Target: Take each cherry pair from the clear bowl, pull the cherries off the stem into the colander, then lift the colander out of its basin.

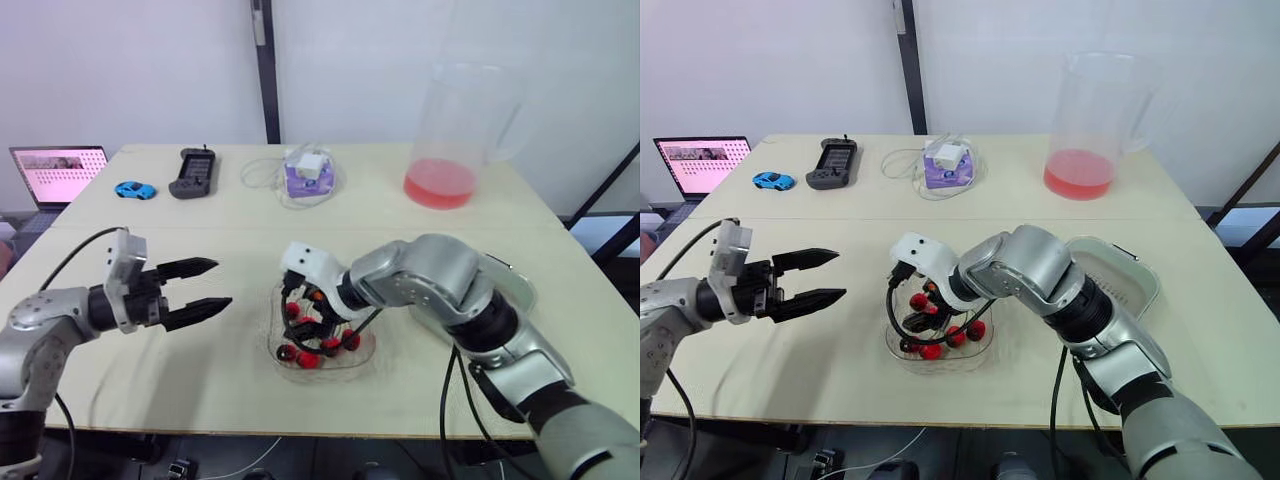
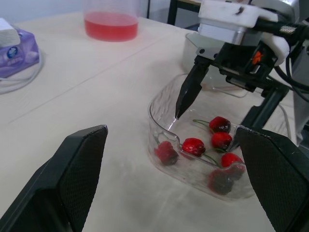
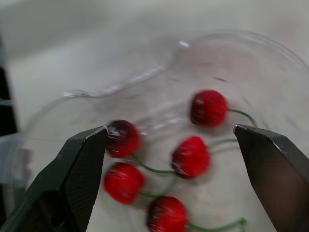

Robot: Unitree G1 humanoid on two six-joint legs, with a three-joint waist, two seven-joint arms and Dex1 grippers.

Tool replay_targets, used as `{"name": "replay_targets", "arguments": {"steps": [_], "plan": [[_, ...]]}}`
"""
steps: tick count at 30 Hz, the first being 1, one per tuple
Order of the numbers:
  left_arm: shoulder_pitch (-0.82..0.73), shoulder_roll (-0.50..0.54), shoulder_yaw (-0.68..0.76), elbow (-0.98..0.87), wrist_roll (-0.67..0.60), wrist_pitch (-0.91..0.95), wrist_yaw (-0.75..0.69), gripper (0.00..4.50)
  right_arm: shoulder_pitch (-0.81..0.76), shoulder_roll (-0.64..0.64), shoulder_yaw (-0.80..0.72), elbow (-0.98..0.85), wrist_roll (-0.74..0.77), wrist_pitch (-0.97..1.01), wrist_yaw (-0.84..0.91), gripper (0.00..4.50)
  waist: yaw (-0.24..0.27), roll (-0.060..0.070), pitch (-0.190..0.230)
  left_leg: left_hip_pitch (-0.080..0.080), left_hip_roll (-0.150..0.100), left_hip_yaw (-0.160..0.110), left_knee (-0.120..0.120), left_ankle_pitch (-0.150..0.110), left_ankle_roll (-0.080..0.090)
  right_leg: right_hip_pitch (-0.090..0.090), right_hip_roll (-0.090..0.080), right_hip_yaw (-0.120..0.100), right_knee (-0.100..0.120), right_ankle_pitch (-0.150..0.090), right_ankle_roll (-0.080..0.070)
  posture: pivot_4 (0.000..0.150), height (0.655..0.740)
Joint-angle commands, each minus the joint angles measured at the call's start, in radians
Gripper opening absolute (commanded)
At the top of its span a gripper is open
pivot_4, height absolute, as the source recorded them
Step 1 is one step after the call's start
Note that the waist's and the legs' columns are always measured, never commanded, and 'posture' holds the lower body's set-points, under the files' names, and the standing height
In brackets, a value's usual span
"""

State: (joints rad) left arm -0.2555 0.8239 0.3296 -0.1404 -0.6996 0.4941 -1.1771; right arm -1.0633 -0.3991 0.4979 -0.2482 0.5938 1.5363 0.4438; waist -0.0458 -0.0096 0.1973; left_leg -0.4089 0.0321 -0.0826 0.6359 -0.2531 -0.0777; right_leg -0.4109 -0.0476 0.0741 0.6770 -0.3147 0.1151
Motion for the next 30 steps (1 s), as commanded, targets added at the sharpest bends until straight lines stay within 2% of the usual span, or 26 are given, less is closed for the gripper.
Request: {"name": "replay_targets", "arguments": {"steps": [1,2,4,12,30], "plan": [[-0.011,0.013,0.031,-0.028,-0.019,-0.005,0.013,4.50,0.013,0.027,-0.009,-0.011,-0.020,-0.006,-0.008,3.36,-0.002,0.000,0.000,0.000,0.000,0.000,0.000,0.000,0.000,0.000,0.000,0.000,0.000,0.000,0.000,0.150,0.7332],[-0.013,0.014,0.030,-0.028,-0.019,-0.005,0.014,4.50,0.018,0.031,-0.005,-0.007,-0.028,-0.012,-0.010,2.75,-0.003,0.000,0.000,0.000,0.000,0.000,0.000,0.000,0.000,0.000,0.000,0.000,0.000,0.000,0.000,0.150,0.7332],[-0.019,0.017,0.028,-0.028,-0.021,-0.002,0.015,4.50,0.028,0.040,0.007,0.004,-0.047,-0.020,-0.016,2.03,-0.008,0.000,0.000,0.000,0.000,0.000,0.000,0.000,0.000,0.000,0.000,0.000,0.000,0.000,0.000,0.150,0.7332],[-0.043,0.019,0.013,-0.018,-0.017,-0.002,0.013,4.50,0.062,0.076,0.014,0.037,-0.098,-0.033,-0.028,2.03,-0.025,0.000,0.000,0.000,0.000,-0.001,-0.001,0.000,0.000,-0.001,0.000,0.000,0.002,0.000,0.000,0.150,0.7332],[-0.071,0.021,-0.002,0.000,-0.010,0.009,0.010,4.50,0.119,0.122,0.084,0.117,-0.209,-0.128,-0.022,2.03,-0.026,0.000,0.000,0.000,0.000,-0.001,-0.001,0.000,0.000,-0.002,0.000,0.000,0.004,-0.001,-0.001,0.150,0.7332]]}}
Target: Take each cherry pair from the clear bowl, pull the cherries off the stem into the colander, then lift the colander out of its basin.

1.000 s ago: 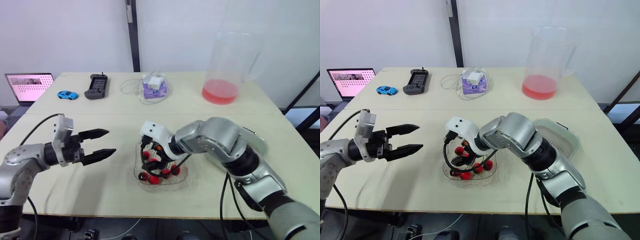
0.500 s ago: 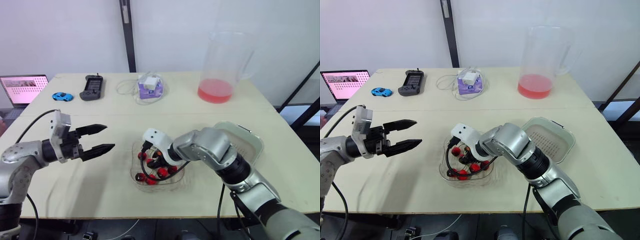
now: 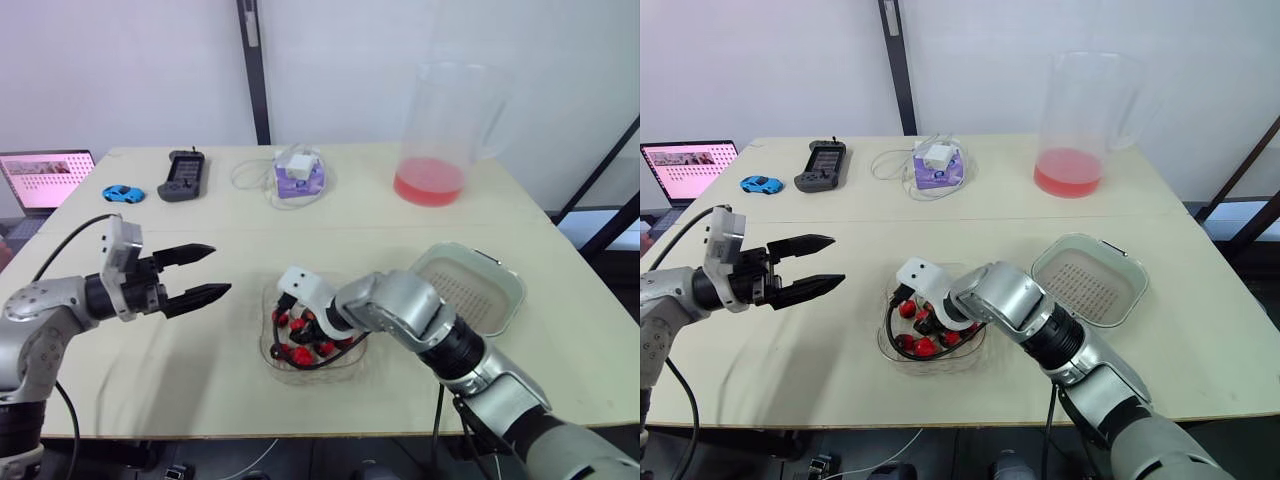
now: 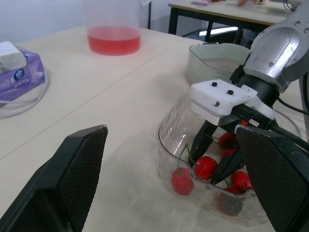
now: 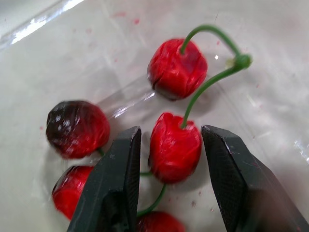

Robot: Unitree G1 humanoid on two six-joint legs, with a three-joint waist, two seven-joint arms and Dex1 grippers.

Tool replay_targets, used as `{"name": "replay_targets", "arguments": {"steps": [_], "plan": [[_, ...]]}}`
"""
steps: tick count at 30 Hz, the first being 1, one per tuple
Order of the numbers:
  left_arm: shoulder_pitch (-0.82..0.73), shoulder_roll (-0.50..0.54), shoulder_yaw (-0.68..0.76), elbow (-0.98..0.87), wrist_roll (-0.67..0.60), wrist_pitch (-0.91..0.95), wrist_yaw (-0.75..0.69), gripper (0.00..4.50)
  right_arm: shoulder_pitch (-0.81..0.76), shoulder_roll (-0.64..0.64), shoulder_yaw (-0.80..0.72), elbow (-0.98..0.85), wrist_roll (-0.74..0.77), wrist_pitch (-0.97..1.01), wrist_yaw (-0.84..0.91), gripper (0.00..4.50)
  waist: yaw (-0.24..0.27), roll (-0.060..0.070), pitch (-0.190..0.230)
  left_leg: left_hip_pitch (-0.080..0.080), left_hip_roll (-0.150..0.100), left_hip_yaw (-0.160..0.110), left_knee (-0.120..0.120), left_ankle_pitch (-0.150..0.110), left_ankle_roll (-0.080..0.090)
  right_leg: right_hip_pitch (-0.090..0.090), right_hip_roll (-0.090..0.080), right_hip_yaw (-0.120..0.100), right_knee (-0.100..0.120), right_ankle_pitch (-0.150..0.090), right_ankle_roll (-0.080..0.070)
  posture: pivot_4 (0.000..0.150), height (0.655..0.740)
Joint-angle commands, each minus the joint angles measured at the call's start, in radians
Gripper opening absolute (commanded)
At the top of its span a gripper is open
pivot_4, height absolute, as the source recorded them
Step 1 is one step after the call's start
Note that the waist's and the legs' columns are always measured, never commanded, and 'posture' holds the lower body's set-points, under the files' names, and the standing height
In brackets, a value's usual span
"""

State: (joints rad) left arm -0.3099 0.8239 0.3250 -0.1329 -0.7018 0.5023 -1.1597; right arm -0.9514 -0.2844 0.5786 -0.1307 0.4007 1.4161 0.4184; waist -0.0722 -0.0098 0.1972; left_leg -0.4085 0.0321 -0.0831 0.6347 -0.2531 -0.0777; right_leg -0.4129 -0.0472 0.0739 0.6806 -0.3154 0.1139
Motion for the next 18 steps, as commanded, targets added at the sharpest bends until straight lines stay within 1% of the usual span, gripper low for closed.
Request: {"name": "replay_targets", "arguments": {"steps": [1,4,5,6,8,12,18], "plan": [[-0.018,0.021,0.002,-0.005,-0.007,0.000,-0.009,4.50,0.008,0.008,0.002,-0.001,-0.018,-0.009,0.006,2.03,0.000,0.000,0.000,0.000,0.000,0.000,0.000,0.000,0.000,0.000,0.000,0.000,0.000,0.000,0.000,0.150,0.7332],[-0.025,0.020,-0.001,0.003,-0.003,-0.003,-0.012,4.50,0.007,0.013,-0.009,-0.007,-0.021,-0.009,0.009,2.03,0.000,0.000,0.000,0.000,0.000,0.000,0.000,0.000,0.000,0.000,0.000,0.000,0.000,0.000,0.000,0.150,0.7332],[-0.027,0.018,-0.003,0.005,-0.001,-0.004,-0.013,4.50,0.006,0.015,-0.014,-0.010,-0.022,-0.008,0.010,1.56,0.001,0.000,0.000,0.000,0.000,0.000,0.000,0.000,0.000,0.000,0.000,0.000,0.000,0.000,0.000,0.150,0.7332],[-0.029,0.017,-0.004,0.006,0.000,-0.004,-0.014,4.50,0.004,0.017,-0.017,-0.012,-0.023,-0.006,0.011,1.29,0.001,0.000,0.000,0.000,0.000,0.000,0.000,0.000,0.000,0.000,0.000,0.000,0.000,0.000,0.000,0.150,0.7332],[-0.033,0.016,-0.007,0.009,0.001,-0.005,-0.017,4.50,-0.002,0.016,-0.020,-0.023,-0.024,-0.001,0.017,0.41,0.000,0.000,0.000,0.000,0.000,0.000,0.000,0.000,0.000,0.000,0.000,0.000,0.000,0.000,0.000,0.150,0.7332],[-0.043,0.017,-0.015,0.020,0.002,-0.008,-0.022,4.50,-0.023,0.011,-0.053,-0.053,-0.007,0.029,0.035,0.41,0.000,0.000,0.000,0.000,0.000,0.000,0.000,0.000,0.000,0.000,0.000,0.000,0.000,0.000,0.000,0.150,0.7332],[-0.066,0.007,-0.025,0.037,-0.012,-0.003,-0.038,4.50,-0.076,-0.033,-0.159,-0.120,0.062,0.091,0.108,0.41,0.002,0.000,0.000,0.000,0.000,0.000,0.000,0.000,0.000,0.000,0.000,0.000,0.000,0.000,0.000,0.150,0.7332]]}}
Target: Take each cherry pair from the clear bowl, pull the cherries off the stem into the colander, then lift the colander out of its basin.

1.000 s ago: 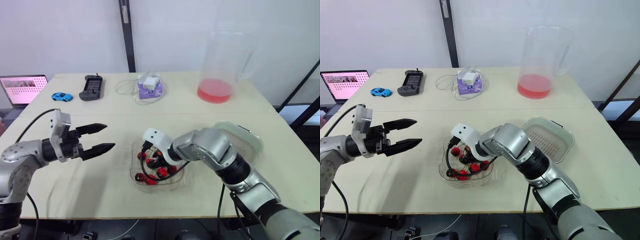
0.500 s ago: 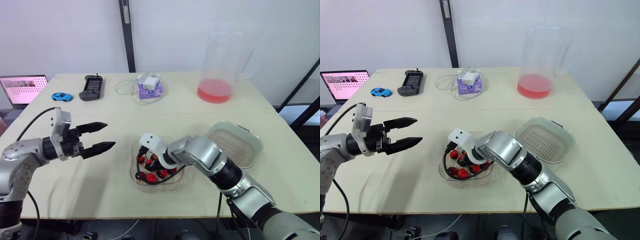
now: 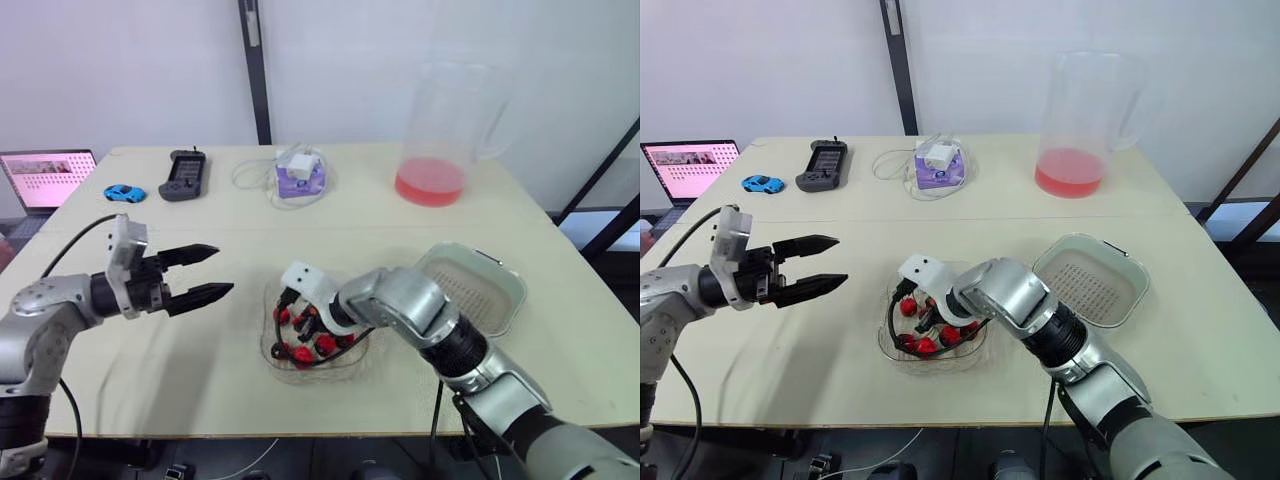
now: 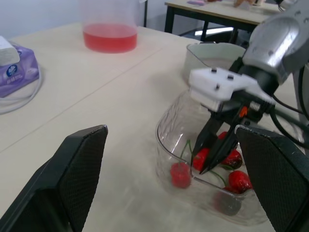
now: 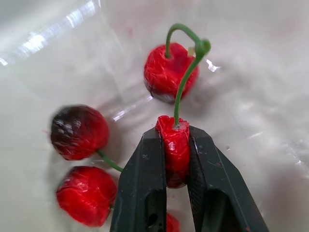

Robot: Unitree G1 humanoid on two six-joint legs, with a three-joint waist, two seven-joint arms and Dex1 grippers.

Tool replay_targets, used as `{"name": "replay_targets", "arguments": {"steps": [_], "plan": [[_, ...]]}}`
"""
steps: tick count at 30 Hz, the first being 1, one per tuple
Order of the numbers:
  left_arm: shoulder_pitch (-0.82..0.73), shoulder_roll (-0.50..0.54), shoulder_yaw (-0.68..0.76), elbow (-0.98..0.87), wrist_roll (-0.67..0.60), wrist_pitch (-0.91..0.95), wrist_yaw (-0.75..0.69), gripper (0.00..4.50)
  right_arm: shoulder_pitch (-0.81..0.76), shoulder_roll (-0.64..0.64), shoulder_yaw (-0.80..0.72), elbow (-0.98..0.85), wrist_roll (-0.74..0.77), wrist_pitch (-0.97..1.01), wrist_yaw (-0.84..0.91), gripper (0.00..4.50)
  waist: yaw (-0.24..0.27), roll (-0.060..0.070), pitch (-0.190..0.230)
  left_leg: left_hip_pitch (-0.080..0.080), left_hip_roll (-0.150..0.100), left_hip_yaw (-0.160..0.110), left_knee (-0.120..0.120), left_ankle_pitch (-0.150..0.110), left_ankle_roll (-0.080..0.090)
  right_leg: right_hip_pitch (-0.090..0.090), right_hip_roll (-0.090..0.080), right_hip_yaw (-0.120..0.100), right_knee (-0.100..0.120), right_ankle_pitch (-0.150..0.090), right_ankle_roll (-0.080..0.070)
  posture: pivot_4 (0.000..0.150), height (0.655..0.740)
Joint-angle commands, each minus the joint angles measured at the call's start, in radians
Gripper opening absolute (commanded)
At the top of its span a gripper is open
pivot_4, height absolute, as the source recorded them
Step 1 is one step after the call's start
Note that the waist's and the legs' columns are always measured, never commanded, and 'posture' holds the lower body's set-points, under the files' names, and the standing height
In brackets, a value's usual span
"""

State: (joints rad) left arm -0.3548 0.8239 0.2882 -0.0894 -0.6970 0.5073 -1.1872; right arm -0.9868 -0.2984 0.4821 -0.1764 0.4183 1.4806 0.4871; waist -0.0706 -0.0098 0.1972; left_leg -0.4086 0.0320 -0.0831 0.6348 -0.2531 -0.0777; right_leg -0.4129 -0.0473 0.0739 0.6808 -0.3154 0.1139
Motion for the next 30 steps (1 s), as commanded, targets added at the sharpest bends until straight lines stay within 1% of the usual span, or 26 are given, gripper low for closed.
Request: {"name": "replay_targets", "arguments": {"steps": [1,4,9,12,14,18,23,30], "plan": [[-0.025,0.004,0.013,-0.004,-0.022,-0.005,-0.011,4.50,-0.044,-0.025,-0.071,-0.085,0.054,0.034,0.049,0.41,0.000,0.000,0.000,0.000,0.000,0.000,0.000,0.000,0.000,0.000,0.000,0.000,0.000,0.000,0.000,0.150,0.7332],[-0.045,-0.002,0.010,0.004,-0.034,0.006,-0.016,4.50,-0.058,-0.070,-0.096,-0.150,0.108,0.048,0.104,0.41,0.000,0.000,0.000,0.000,0.000,0.000,0.000,0.000,0.000,0.000,0.000,0.000,0.000,0.000,0.000,0.150,0.7332],[-0.103,-0.028,0.002,-0.017,-0.124,0.080,-0.029,4.50,-0.072,-0.196,-0.116,-0.243,0.144,-0.067,0.203,0.41,0.001,0.000,0.000,0.000,0.000,0.000,0.000,0.000,0.000,0.001,0.000,0.000,0.000,0.000,0.000,0.150,0.7332],[-0.145,-0.049,-0.005,-0.038,-0.215,0.169,-0.026,4.50,-0.063,-0.325,-0.051,-0.306,0.111,-0.199,0.290,0.41,0.001,0.000,0.000,0.000,0.000,0.000,0.001,0.000,0.000,0.001,0.000,-0.001,-0.001,0.000,0.000,0.150,0.7332],[-0.156,-0.047,-0.031,-0.053,-0.223,0.193,-0.042,4.50,-0.060,-0.377,-0.022,-0.329,0.101,-0.241,0.326,0.41,0.001,0.000,0.000,0.000,0.000,0.000,0.000,0.000,0.000,0.001,0.000,-0.001,-0.001,0.000,0.000,0.150,0.7332],[-0.196,-0.052,-0.110,-0.086,-0.196,0.203,-0.061,4.50,-0.066,-0.399,-0.013,-0.337,0.104,-0.250,0.350,0.41,-0.002,0.000,0.000,0.000,0.000,0.000,0.000,0.000,0.000,0.001,0.001,0.000,0.000,0.000,0.000,0.150,0.7332],[-0.237,-0.054,-0.204,-0.116,-0.139,0.186,-0.074,4.50,-0.078,-0.391,-0.005,-0.346,0.099,-0.222,0.342,0.41,0.001,0.000,0.000,0.000,0.000,0.000,0.001,0.000,0.000,0.001,0.000,0.000,0.000,0.000,0.000,0.150,0.7332],[-0.296,-0.109,-0.294,-0.127,-0.079,0.167,-0.057,4.50,-0.096,-0.364,-0.006,-0.333,0.093,-0.183,0.310,0.41,0.002,0.000,0.000,0.000,0.000,0.000,0.002,0.000,0.000,0.001,0.000,0.000,0.000,0.000,0.000,0.150,0.7332]]}}
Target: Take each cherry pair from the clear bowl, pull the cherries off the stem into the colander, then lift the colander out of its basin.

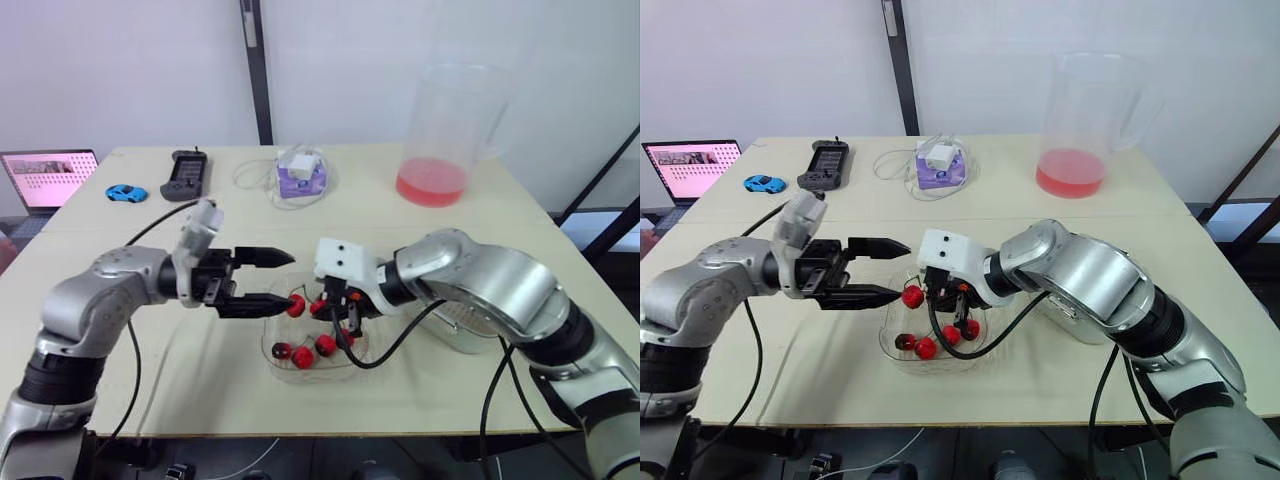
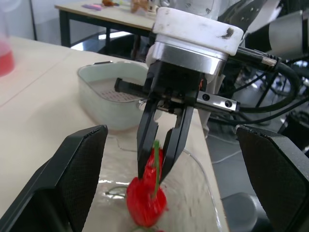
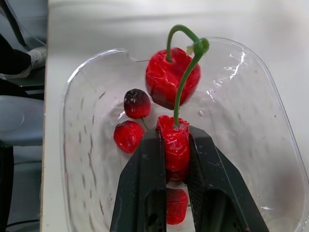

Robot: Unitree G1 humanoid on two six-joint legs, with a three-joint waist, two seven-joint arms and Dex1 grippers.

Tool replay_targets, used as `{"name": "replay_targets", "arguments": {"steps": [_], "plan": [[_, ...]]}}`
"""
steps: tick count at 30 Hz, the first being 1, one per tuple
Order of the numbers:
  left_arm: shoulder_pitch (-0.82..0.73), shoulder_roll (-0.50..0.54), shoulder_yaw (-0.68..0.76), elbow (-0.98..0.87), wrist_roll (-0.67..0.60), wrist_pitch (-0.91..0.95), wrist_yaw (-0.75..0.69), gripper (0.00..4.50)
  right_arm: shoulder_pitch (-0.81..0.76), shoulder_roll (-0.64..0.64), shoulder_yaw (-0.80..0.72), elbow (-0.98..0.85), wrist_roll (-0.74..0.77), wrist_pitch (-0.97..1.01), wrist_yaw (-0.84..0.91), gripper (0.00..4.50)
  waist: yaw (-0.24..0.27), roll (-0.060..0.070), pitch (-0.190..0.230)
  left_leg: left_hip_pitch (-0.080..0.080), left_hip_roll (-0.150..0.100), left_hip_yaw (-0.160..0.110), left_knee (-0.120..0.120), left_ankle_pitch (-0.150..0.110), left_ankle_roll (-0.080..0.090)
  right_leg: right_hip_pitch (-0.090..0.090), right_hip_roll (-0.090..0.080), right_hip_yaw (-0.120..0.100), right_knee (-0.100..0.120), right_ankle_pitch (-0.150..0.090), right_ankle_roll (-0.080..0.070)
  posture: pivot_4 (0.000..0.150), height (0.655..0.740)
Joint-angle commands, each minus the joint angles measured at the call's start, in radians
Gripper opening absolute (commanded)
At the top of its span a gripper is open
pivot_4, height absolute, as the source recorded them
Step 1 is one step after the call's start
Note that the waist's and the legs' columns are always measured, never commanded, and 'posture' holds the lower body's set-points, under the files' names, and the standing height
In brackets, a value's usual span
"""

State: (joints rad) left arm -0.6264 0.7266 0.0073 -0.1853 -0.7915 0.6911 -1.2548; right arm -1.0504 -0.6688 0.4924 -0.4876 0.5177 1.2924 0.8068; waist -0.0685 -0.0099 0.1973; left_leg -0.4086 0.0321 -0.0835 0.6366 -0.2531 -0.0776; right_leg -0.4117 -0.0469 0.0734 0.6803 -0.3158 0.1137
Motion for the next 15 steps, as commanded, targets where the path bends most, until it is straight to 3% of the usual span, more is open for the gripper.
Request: {"name": "replay_targets", "arguments": {"steps": [1,7,10,15], "plan": [[-0.027,-0.020,-0.019,-0.031,0.022,-0.018,0.014,4.50,-0.034,0.009,-0.016,-0.022,-0.007,0.009,-0.012,0.41,0.000,0.000,0.000,0.000,0.000,0.000,0.000,0.000,0.000,0.000,0.000,0.000,0.000,0.000,0.000,0.150,0.7332],[-0.026,-0.040,-0.052,-0.032,0.056,-0.029,0.010,4.50,-0.042,0.013,-0.017,-0.023,-0.008,0.020,-0.024,0.41,-0.001,0.000,0.000,0.000,0.000,0.000,0.000,0.000,0.000,0.000,0.000,0.000,0.000,0.000,0.000,0.150,0.7332],[-0.032,-0.049,-0.060,-0.016,0.077,-0.040,0.016,3.59,-0.043,0.018,-0.020,-0.023,-0.006,0.024,-0.029,0.36,0.000,0.000,0.000,0.000,0.000,0.000,0.000,0.000,0.000,0.000,0.000,0.000,0.000,0.000,0.000,0.150,0.7332],[-0.028,-0.051,-0.047,0.000,0.084,-0.035,0.020,0.98,-0.045,0.025,-0.030,-0.025,-0.001,0.033,-0.034,0.36,0.000,0.000,0.000,0.000,0.000,0.000,0.000,0.000,0.000,0.000,0.000,0.000,0.000,0.000,0.000,0.150,0.7332]]}}
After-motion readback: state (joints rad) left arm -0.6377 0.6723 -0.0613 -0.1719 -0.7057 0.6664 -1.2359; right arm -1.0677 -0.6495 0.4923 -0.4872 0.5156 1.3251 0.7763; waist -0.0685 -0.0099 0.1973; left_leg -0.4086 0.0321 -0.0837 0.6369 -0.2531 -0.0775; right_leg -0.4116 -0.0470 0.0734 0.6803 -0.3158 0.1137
